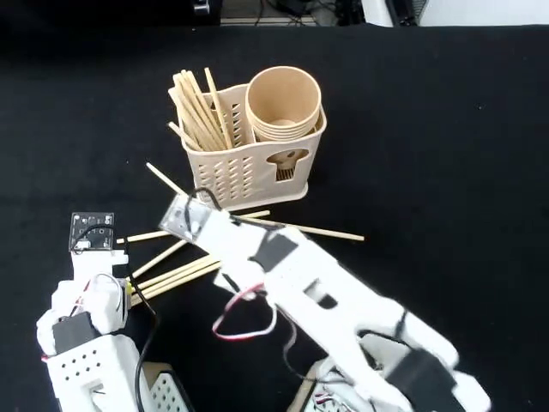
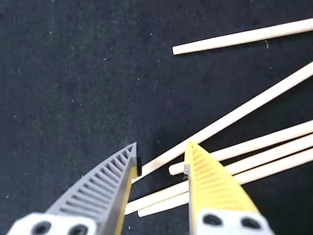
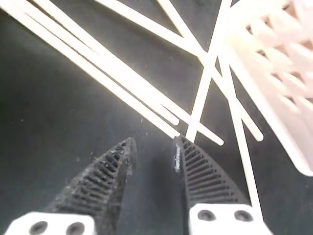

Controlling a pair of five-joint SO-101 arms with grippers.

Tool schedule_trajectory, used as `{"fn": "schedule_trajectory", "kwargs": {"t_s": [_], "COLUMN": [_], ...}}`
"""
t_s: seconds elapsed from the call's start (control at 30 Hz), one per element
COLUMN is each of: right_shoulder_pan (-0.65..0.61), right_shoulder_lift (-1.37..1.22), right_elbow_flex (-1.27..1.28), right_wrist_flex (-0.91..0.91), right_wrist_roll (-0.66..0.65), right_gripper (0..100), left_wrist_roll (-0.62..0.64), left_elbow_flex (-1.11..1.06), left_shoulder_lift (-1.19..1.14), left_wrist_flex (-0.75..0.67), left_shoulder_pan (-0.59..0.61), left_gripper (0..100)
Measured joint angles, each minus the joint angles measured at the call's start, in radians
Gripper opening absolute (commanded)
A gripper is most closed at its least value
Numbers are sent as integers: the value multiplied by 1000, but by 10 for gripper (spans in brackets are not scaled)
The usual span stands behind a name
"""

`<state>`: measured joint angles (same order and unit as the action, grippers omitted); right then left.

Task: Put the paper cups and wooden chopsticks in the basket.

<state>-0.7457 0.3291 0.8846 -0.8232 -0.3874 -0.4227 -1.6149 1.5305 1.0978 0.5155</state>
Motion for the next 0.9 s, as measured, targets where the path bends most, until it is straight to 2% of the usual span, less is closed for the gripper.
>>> {"fn": "schedule_trajectory", "kwargs": {"t_s": [0.2, 0.4, 0.5, 0.67, 0.9], "right_shoulder_pan": [0, 0, 0, 2, -3], "right_shoulder_lift": [-176, -308, -331, -334, -318], "right_elbow_flex": [-60, -138, -160, -163, -166], "right_wrist_flex": [94, 112, 112, 98, 12], "right_wrist_roll": [0, 0, 0, -14, -58], "right_gripper": [145, 141, 128, 11, 13], "left_wrist_roll": [0, 0, 0, 0, 0], "left_elbow_flex": [0, 0, 0, 0, 0], "left_shoulder_lift": [0, 0, 0, 0, 0], "left_wrist_flex": [0, 0, 0, 0, 0], "left_shoulder_pan": [0, 0, 0, 0, 0], "left_gripper": [170, 170, 170, 170, 170]}}
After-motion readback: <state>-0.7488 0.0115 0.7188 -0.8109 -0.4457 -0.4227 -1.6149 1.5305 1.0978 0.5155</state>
